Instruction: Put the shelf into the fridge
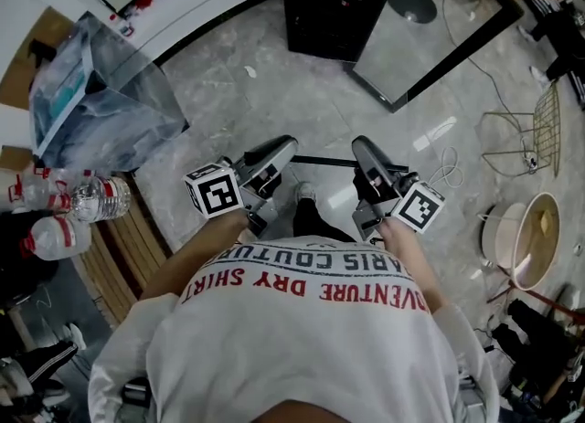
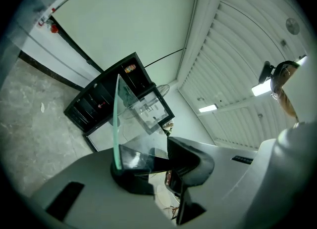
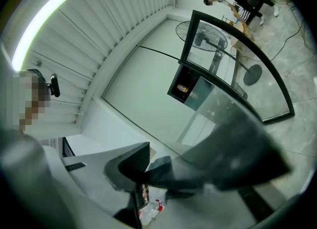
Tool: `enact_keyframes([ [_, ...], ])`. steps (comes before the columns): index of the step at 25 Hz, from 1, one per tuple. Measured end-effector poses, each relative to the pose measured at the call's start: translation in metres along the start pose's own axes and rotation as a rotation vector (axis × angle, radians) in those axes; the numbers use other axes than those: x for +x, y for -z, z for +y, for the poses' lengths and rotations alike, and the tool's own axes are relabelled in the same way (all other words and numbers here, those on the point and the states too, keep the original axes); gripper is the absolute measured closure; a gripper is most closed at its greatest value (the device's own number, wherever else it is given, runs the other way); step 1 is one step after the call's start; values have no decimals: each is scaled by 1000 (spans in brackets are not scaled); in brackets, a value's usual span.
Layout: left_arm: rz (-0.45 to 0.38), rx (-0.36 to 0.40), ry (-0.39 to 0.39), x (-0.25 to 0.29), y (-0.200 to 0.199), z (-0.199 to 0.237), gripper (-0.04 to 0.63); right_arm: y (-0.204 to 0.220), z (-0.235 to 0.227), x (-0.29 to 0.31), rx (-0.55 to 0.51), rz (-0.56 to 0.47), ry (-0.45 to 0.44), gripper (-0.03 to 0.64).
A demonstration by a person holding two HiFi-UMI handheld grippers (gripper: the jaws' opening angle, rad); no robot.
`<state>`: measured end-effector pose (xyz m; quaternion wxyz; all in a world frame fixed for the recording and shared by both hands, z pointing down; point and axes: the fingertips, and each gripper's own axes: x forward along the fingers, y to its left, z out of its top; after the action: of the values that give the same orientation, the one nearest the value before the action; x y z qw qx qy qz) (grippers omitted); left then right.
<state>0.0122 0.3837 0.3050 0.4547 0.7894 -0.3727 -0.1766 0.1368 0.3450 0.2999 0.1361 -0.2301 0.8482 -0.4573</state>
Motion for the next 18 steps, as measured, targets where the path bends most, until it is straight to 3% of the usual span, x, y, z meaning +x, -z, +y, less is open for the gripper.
enact_keyframes([
  [3,-1,2,-4,26,-20,11,491,-24,-19,18,30,-6,-1,522],
  [10,-2,5,-18,74,-64,36,491,-72,-48,61,-7,9,-21,522],
  [18,-8,15,-8,89,-74,50,489,-83,-63,74,-22,2,-28,522],
])
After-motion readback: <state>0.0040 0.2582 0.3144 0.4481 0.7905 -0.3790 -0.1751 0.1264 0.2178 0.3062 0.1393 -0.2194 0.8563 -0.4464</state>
